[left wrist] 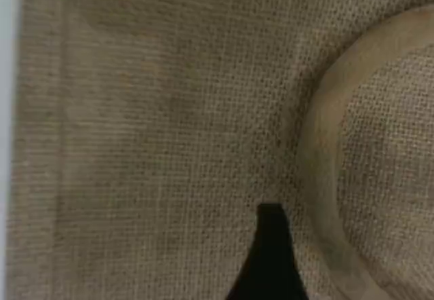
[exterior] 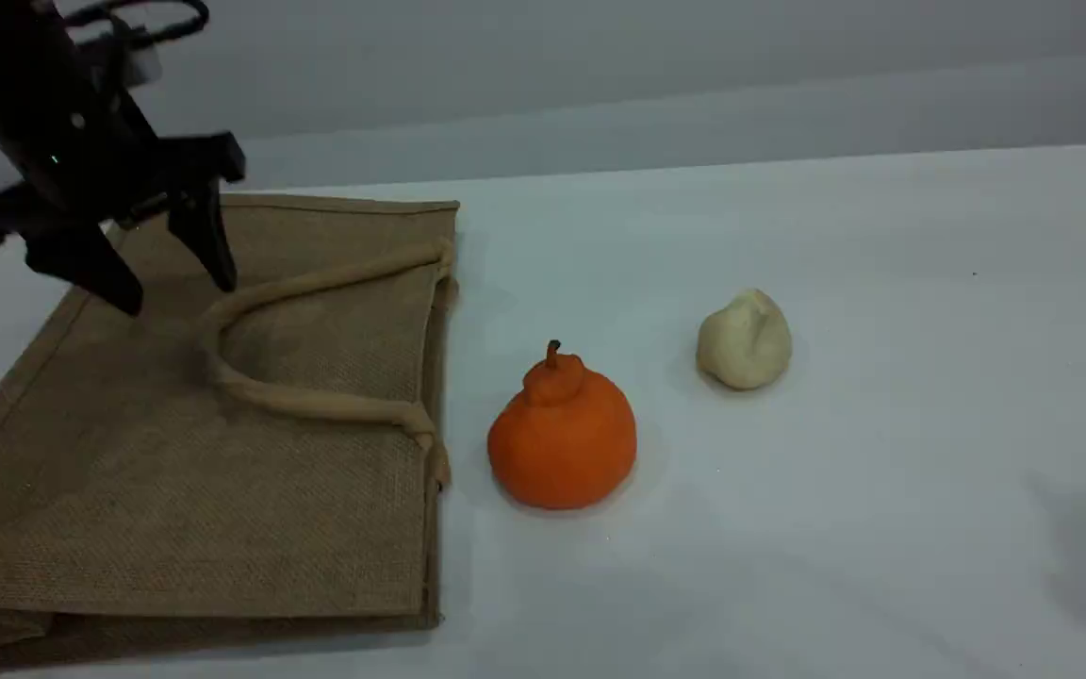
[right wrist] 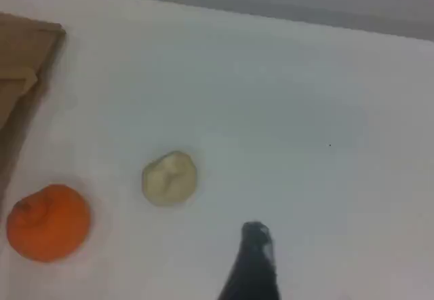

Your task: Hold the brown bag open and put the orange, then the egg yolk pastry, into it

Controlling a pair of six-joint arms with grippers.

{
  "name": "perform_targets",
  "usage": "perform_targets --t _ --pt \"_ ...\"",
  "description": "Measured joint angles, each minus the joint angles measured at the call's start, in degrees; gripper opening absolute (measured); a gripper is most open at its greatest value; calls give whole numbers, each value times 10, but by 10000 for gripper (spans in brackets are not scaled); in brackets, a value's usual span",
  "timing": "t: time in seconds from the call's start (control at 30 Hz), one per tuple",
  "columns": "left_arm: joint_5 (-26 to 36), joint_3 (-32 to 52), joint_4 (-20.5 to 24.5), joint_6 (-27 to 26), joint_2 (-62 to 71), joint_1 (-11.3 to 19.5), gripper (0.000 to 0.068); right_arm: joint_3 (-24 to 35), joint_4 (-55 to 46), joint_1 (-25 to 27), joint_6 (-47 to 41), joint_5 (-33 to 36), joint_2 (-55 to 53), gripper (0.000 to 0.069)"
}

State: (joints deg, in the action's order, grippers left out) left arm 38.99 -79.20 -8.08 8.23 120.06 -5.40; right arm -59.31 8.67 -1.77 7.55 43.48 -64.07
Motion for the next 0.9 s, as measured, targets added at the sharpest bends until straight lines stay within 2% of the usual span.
perform_targets --t 0.2,0.43,0.8,0.9 --pt "-13 0 -2 2 26 0 519 0 0 0 0 1 0 553" --pt "-23 -10 -29 2 53 0 519 0 0 0 0 1 0 553" --pt "-36 -10 -29 2 78 0 519 0 0 0 0 1 0 553" --pt "-36 -10 -29 2 83 0 495 0 0 0 0 1 0 553"
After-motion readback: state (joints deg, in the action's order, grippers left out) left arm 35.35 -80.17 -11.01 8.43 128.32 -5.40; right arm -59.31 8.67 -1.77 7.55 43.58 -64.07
